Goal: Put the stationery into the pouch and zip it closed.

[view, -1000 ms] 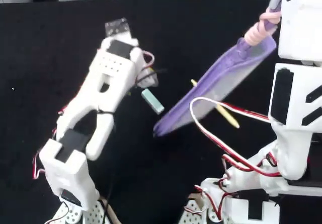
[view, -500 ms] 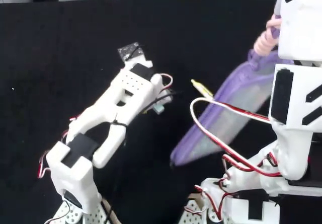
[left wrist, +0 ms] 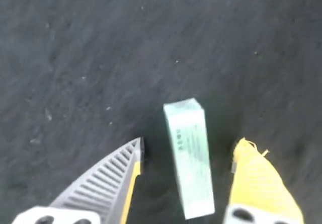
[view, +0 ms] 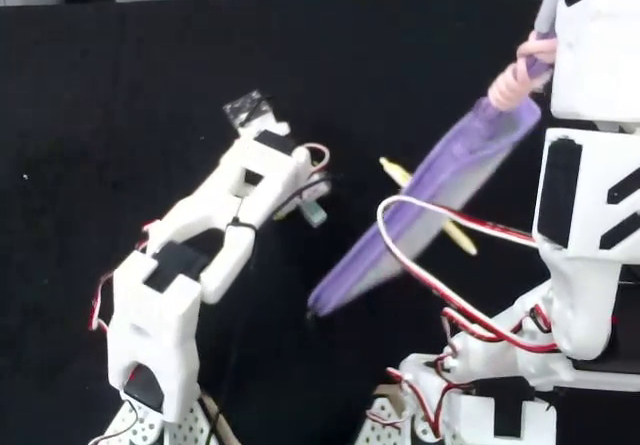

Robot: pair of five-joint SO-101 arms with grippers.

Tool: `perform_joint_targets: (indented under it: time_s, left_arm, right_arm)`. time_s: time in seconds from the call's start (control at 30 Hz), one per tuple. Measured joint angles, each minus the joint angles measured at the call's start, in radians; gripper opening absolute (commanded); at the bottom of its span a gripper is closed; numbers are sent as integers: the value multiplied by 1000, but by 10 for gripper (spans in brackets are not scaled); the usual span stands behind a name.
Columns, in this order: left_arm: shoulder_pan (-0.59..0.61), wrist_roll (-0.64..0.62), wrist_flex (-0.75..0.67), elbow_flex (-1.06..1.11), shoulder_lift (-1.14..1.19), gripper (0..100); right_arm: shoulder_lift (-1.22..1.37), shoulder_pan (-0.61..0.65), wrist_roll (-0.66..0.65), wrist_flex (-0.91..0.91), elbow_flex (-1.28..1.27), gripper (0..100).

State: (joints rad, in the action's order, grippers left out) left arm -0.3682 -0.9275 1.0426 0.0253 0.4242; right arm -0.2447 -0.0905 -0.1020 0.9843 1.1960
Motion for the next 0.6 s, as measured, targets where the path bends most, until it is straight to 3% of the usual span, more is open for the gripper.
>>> perform_joint_targets:
  time_s: [0.2, 0.4, 0.6]
  left_arm:
    - [2, -3, 3, -80, 72, 276]
    - [3, -3, 6, -107, 101, 30]
    - [2, -8, 2, -135, 107, 26]
  right_arm:
    - [0, 0, 0, 8, -2, 11]
    - [0, -2, 0, 8, -2, 11]
    - [0, -2, 0, 57, -2, 11]
